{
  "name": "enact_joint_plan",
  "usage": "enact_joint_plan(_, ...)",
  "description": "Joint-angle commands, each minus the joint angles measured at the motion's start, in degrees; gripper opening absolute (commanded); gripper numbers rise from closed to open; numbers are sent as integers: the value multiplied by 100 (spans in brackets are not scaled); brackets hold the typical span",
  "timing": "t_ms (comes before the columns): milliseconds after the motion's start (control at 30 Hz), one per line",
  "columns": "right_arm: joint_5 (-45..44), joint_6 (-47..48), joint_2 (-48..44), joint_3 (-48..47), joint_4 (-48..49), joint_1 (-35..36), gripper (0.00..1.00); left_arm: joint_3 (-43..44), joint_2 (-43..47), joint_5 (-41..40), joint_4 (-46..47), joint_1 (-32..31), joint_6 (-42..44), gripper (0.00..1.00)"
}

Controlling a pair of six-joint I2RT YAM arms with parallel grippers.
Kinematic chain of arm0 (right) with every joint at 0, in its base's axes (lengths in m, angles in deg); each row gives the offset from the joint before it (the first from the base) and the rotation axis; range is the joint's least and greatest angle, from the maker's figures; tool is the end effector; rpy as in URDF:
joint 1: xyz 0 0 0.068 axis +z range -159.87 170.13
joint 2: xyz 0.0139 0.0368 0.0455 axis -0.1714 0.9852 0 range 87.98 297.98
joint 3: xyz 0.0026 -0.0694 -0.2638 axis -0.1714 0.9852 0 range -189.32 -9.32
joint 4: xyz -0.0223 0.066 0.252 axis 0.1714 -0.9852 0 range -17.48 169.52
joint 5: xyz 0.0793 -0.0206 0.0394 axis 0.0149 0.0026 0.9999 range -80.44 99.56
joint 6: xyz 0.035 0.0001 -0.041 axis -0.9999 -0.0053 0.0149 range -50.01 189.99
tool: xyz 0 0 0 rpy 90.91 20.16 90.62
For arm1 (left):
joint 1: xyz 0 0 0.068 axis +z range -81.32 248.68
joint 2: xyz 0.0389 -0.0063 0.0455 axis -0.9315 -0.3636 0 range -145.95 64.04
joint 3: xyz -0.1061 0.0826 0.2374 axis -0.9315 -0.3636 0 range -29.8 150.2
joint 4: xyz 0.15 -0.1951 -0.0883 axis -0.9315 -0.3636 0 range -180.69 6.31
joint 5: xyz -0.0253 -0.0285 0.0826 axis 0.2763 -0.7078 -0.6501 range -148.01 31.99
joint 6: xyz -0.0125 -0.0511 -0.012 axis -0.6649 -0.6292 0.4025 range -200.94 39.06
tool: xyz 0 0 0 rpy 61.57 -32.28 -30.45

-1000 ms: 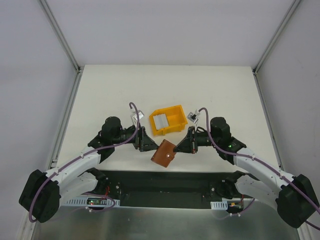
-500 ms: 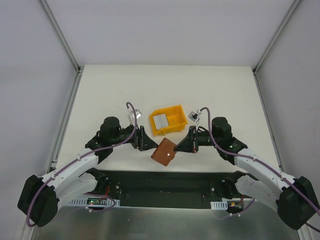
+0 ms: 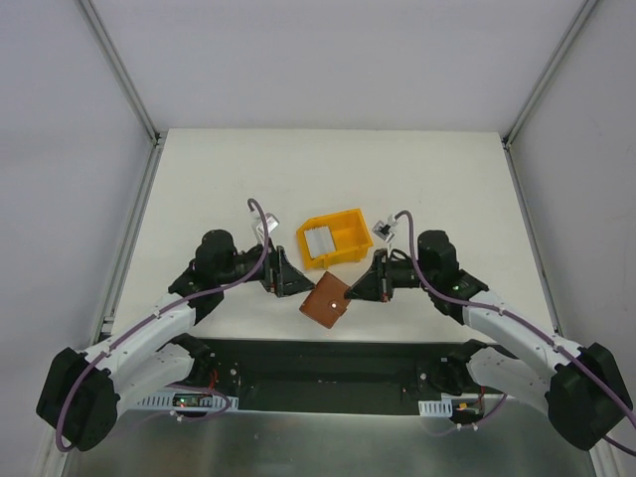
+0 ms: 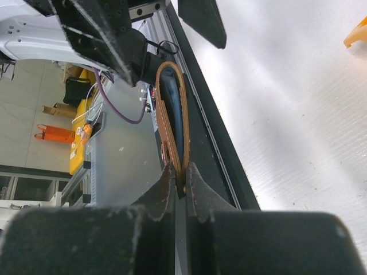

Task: Put the credit cards into the card holder
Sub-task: Open the card holder at the center of the board.

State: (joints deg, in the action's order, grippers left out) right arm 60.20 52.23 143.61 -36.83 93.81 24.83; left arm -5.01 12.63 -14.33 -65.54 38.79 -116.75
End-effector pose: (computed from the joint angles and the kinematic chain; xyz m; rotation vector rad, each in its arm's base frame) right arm 0.1563 0.1417 0.2458 -0.9467 1.7211 1.4194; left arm 0.1611 -0.1210 0.2490 0.5328 1.8455 -1.4604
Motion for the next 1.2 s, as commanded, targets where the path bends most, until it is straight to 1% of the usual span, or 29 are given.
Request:
enact_joint_plan(0, 175, 36, 96, -343, 285, -33, 1, 148, -61, 728, 690, 36, -172, 87)
enact_joint_plan(33, 193, 36, 105, -360, 312, -25, 0, 200, -157, 973, 716, 36, -163, 87)
enact_joint_plan(133, 306, 1, 219, -448, 399, -25, 1, 280, -517, 1326, 575, 27, -23, 84)
enact_joint_plan(200, 359, -17, 254, -484, 443, -33, 0, 228, -632, 1415, 575, 27, 74, 84)
enact_joint_plan(267, 403, -17, 281, -519, 452, -42, 1, 210, -711, 1485, 575, 27, 136, 82)
enact_joint_plan(367, 421, -8, 351, -519, 479, -42, 0, 210, -755, 1459, 637, 27, 162, 73)
enact_joint_plan(433, 430, -8, 395, -519, 488, -42, 0, 236, -808, 1450, 689, 27, 154, 64)
enact_joint_plan(500, 421, 0, 448, -510, 514, -33, 0, 271, -870, 1503, 742, 18, 127, 53)
enact_joint_plan(633, 386, 0, 518, -510, 567, -42, 0, 341, -993, 1521, 839, -61, 75, 42)
enact_joint_plan(700, 360, 0, 544, -510, 584, -42, 0, 377, -1072, 1468, 892, -131, 48, 40)
enact_joint_plan(733, 334, 0, 571, -501, 584, -42, 0, 412, -1116, 1477, 901, -175, 48, 34)
enact_joint_plan(833, 263, 0, 685, -501, 584, -42, 0, 473, -1247, 1459, 909, -210, 31, 30)
enact_joint_plan(933, 88, -8, 738, -387, 576, -42, 1, 456, -1309, 1231, 813, -210, 39, 22)
enact_joint_plan(1000, -131, -8, 764, -265, 549, -33, 0, 438, -1370, 1134, 682, -210, 92, 12)
enact_joint_plan(1067, -351, -35, 756, -115, 479, -33, 1, 421, -1476, 1072, 427, -210, 232, 4)
enact_joint_plan(1100, -509, -35, 747, -54, 374, -42, 2, 403, -1546, 1011, 295, -210, 311, 1)
enact_joint_plan(1133, -676, 26, 712, -10, 243, -42, 15, 386, -1616, 950, 129, -219, 416, 0)
enact_joint_plan(1167, -817, 105, 668, 17, 41, -33, 21, 333, -1730, 923, 58, -228, 495, 0)
